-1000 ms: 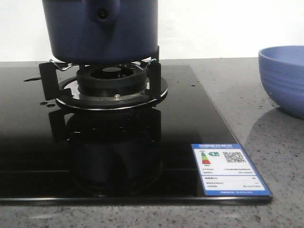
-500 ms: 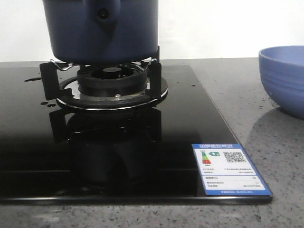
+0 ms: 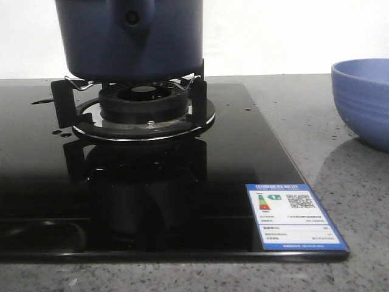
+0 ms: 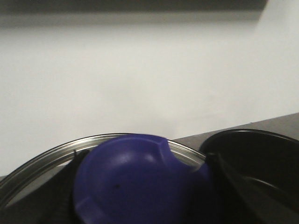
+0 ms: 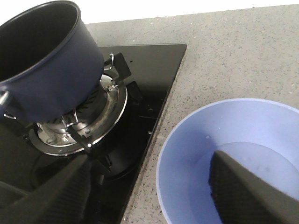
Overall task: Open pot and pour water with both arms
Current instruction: 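Grasp the light blue bowl rim with right gripper and lift it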
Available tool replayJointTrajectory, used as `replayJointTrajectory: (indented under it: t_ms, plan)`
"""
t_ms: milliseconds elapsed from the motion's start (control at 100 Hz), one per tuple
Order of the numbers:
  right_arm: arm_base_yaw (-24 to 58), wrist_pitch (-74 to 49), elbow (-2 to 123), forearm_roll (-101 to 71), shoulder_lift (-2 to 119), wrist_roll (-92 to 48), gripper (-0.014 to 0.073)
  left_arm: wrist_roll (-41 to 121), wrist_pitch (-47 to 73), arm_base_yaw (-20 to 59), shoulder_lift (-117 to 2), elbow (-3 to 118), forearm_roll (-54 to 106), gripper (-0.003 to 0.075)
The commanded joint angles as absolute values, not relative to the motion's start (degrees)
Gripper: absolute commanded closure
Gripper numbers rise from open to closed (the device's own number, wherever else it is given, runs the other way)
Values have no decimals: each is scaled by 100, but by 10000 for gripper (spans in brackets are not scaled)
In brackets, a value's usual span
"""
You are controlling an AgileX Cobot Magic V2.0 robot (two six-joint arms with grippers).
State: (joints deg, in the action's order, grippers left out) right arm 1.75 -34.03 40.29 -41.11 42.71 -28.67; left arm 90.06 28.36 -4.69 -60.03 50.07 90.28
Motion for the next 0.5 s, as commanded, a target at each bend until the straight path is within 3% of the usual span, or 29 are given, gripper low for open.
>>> replayJointTrajectory:
  t_ms: [0,210,490]
  plan:
    - [177,-3050,4288,-4346,4291,-2904,113,9017,2570,-495,-5701,5034,9604,423]
    - [-122,-3258,4955,-4109,4583,-2220,113,9017,2603,-495,-5687,4991,9741,423]
    - [-504,-5162,6468,-312,5697,778,116,9474,2444,-186,-5687,4991,9824,423]
